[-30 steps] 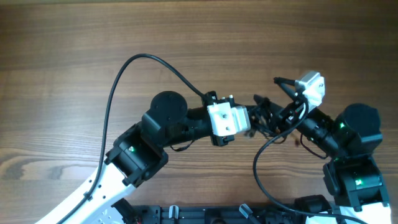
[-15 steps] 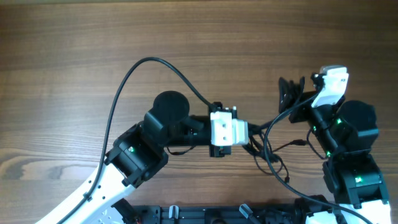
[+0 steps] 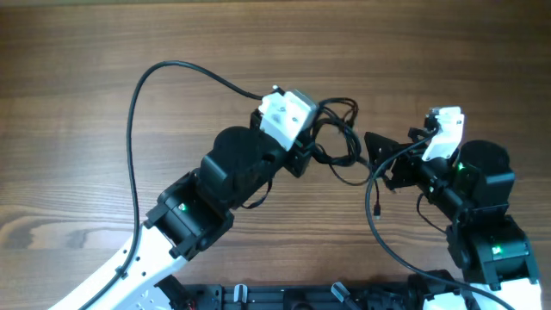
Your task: Untangle cables
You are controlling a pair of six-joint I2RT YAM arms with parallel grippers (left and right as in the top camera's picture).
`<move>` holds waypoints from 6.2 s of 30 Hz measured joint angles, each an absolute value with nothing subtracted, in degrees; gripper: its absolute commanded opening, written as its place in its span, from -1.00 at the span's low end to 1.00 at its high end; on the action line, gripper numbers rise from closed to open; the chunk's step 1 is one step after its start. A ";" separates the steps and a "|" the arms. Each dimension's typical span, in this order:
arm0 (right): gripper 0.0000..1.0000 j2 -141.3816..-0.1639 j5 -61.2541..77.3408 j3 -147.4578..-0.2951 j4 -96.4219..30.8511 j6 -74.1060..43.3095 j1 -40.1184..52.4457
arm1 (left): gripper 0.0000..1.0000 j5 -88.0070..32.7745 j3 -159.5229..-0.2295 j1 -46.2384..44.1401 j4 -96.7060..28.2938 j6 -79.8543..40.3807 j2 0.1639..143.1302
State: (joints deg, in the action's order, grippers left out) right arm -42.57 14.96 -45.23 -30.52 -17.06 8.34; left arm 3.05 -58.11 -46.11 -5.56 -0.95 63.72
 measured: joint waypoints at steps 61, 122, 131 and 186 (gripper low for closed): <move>1.00 -52.84 14.85 -45.19 -35.77 -25.17 8.08 | -0.92 5.39 -58.15 -46.11 7.40 -6.79 64.47; -0.91 -42.89 24.95 -44.80 -27.66 -19.55 8.08 | 0.18 2.66 -58.15 -43.86 -10.76 -16.45 62.89; -0.91 -42.89 24.95 -44.71 -25.41 -26.33 8.08 | 0.41 -13.04 -58.52 -43.79 -18.65 8.21 60.73; -0.91 -45.45 47.20 -44.60 -16.21 -21.06 8.08 | -0.92 -13.56 -58.54 -50.26 -20.16 35.59 65.80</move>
State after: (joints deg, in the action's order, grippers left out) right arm -45.45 47.20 -44.60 -16.21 -21.06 8.08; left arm -13.56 -58.54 -50.26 -20.16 35.59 65.80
